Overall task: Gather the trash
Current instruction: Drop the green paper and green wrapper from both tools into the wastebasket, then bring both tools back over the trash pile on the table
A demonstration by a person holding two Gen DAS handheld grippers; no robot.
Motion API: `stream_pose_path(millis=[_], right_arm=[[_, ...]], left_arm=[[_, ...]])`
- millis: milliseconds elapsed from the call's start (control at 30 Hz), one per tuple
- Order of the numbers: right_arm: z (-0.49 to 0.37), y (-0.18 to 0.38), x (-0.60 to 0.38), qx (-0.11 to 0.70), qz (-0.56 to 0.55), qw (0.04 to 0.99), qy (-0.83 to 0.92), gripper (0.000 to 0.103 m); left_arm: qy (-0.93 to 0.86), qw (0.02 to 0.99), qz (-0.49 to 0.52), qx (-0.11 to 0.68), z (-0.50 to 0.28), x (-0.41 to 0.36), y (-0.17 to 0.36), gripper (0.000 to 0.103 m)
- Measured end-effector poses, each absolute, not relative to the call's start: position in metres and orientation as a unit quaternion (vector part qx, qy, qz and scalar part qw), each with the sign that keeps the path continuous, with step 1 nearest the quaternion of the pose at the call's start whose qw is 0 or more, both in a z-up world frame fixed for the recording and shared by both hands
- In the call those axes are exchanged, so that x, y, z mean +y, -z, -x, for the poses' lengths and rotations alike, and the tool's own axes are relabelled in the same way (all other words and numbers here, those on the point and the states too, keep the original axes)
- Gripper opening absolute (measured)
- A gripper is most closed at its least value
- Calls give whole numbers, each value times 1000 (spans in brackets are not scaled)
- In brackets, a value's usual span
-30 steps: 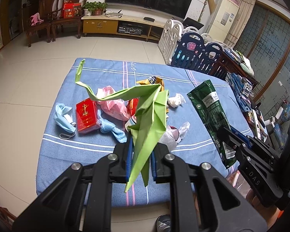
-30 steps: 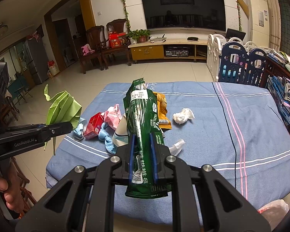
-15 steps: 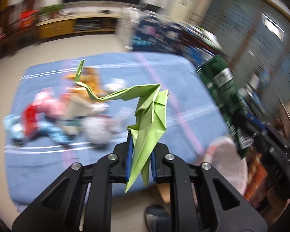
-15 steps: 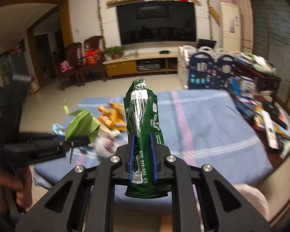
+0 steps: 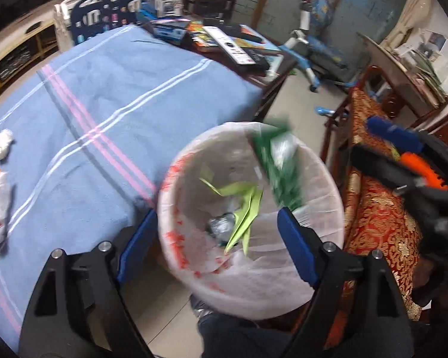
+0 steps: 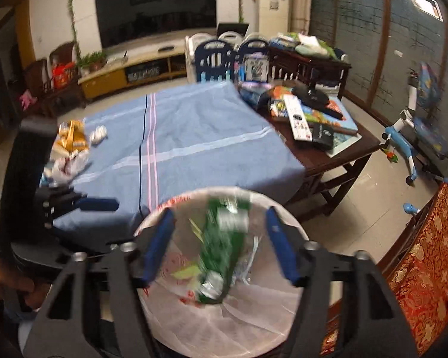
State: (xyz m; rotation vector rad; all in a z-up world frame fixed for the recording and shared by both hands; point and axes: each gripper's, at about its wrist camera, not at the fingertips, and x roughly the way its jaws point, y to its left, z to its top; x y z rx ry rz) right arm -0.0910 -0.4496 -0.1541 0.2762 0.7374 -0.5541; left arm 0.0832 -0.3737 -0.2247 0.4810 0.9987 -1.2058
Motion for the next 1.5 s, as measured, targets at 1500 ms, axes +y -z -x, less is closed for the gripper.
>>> stream_pose_path(millis=[1500], right_arm=[[-170,151,-289,325,-133,935,47,70]], left_arm=[[94,886,-33,453,-298,-67,164,95]])
